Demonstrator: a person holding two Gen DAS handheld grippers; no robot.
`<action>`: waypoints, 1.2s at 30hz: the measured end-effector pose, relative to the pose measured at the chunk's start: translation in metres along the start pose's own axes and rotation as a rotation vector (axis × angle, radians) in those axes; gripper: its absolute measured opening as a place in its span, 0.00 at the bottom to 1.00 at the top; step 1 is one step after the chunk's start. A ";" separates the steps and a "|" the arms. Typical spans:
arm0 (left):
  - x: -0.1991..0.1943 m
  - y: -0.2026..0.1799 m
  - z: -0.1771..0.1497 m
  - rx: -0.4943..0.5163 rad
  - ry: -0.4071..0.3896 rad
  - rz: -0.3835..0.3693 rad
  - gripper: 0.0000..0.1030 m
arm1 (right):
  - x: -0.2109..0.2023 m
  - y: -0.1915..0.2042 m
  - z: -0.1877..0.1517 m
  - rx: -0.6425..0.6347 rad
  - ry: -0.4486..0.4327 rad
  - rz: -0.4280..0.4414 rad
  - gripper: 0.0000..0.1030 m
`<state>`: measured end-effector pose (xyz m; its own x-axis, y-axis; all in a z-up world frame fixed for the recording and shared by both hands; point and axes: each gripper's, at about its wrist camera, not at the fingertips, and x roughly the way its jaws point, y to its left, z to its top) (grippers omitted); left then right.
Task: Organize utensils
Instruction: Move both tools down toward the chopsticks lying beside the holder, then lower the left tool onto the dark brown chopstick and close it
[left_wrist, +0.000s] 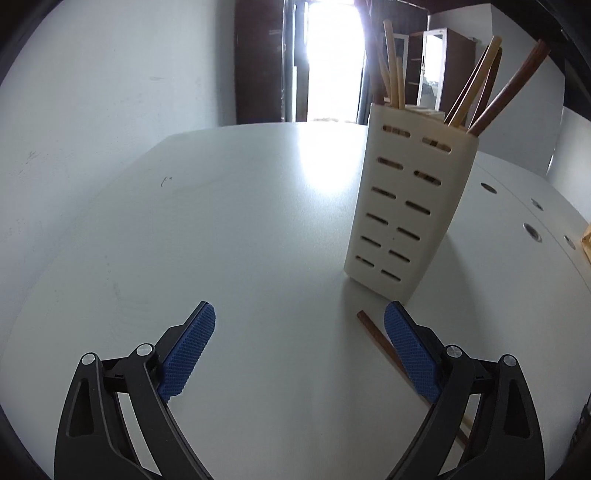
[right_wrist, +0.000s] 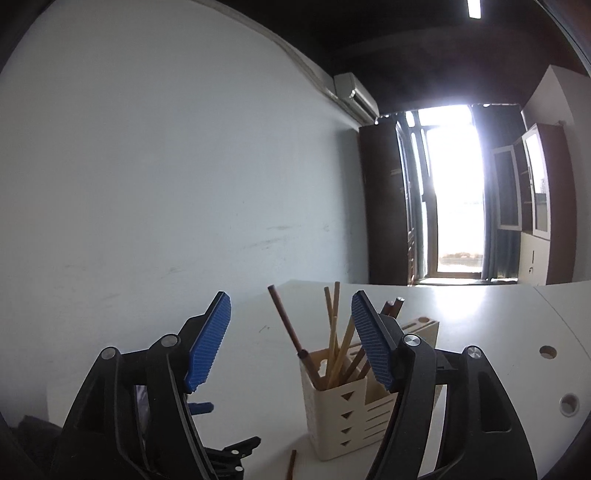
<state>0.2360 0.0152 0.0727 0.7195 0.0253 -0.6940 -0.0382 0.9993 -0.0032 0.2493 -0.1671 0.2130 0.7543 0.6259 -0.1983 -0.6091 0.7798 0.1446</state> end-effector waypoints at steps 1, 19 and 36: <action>0.009 -0.002 -0.002 0.009 0.036 0.014 0.89 | 0.004 -0.001 -0.004 0.006 0.054 0.009 0.66; 0.059 -0.022 -0.002 0.020 0.137 -0.014 0.84 | 0.018 0.003 -0.173 -0.205 0.791 -0.042 0.66; 0.065 -0.005 -0.016 -0.039 0.177 -0.045 0.78 | 0.012 -0.009 -0.199 -0.318 0.936 -0.039 0.29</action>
<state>0.2718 0.0112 0.0159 0.5880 -0.0288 -0.8084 -0.0378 0.9973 -0.0630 0.2151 -0.1688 0.0158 0.3611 0.2312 -0.9034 -0.7288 0.6743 -0.1188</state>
